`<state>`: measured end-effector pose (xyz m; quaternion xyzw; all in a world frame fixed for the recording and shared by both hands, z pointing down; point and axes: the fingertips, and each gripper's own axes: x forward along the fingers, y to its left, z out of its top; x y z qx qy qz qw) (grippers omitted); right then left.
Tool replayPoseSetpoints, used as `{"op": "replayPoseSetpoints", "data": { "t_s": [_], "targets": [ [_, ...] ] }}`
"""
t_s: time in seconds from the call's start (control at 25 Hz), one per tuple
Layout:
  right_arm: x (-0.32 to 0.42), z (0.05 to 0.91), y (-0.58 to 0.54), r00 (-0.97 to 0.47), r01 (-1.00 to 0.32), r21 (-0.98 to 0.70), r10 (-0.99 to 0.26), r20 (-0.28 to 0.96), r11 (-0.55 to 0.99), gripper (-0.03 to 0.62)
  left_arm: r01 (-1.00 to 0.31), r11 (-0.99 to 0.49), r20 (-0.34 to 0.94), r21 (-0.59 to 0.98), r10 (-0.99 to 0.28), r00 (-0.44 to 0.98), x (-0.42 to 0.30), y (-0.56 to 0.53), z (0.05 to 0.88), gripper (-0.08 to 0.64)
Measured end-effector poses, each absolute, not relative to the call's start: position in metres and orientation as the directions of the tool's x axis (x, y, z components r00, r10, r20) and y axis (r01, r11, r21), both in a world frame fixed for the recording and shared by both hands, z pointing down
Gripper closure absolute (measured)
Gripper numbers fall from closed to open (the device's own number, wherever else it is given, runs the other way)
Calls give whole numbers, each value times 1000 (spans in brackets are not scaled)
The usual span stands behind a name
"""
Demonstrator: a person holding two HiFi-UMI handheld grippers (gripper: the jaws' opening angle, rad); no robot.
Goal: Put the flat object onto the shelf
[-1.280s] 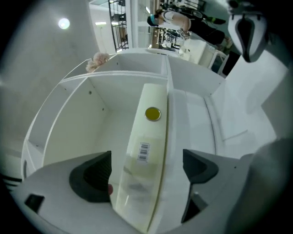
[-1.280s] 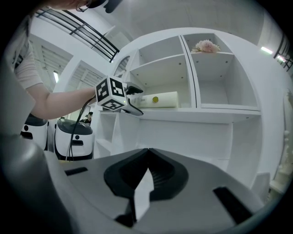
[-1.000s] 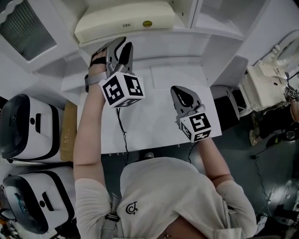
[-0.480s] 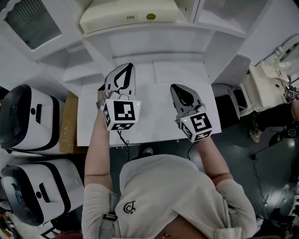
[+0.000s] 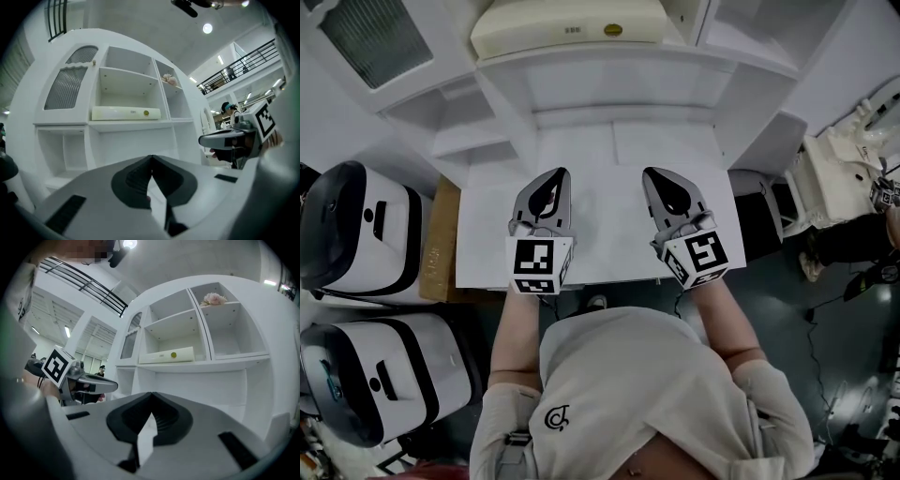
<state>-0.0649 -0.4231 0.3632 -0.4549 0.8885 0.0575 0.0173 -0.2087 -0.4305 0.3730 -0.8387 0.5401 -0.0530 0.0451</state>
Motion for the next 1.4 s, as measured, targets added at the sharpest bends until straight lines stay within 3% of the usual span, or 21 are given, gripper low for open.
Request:
{"op": "replayPoseSetpoints", "data": {
  "t_s": [1.4],
  "targets": [
    [-88, 365, -436, -615, -785, 154, -785, -75, 600, 586, -830, -540, 16, -141, -839, 544, -219, -431, 374, 548]
  ]
}}
